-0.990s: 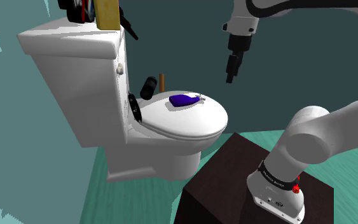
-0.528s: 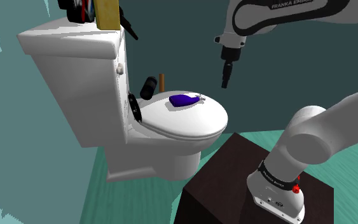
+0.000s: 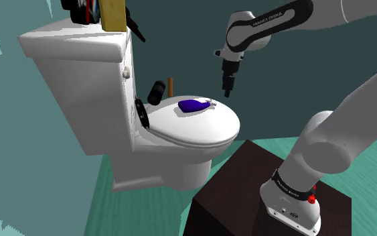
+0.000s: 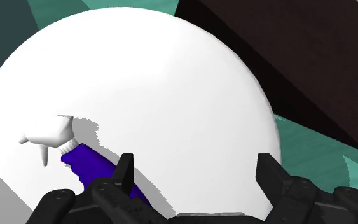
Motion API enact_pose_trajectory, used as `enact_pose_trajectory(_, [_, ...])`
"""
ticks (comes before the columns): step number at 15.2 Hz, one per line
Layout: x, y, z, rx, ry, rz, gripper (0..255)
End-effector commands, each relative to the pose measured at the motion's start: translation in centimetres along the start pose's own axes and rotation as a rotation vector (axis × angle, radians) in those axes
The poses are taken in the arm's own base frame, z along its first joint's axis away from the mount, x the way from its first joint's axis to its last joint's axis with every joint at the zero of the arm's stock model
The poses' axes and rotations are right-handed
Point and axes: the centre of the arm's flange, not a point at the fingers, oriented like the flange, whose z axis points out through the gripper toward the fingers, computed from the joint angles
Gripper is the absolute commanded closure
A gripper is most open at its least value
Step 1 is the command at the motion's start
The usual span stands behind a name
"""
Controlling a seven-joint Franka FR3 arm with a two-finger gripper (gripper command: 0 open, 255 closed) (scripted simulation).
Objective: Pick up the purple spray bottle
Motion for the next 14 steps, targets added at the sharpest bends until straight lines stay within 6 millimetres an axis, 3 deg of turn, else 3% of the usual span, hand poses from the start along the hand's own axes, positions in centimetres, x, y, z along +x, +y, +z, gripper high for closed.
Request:
enact_pose_trajectory(1, [0.6,1.8,1.6,0.001,0.006,-0.064,0])
enact_pose_trajectory(11, [6.8,10.6,9.2,0.015,0.035,-0.362,0])
enact_pose_trajectory(14, [8.0,11.8,10.9,0.017,0.039,-0.408,0])
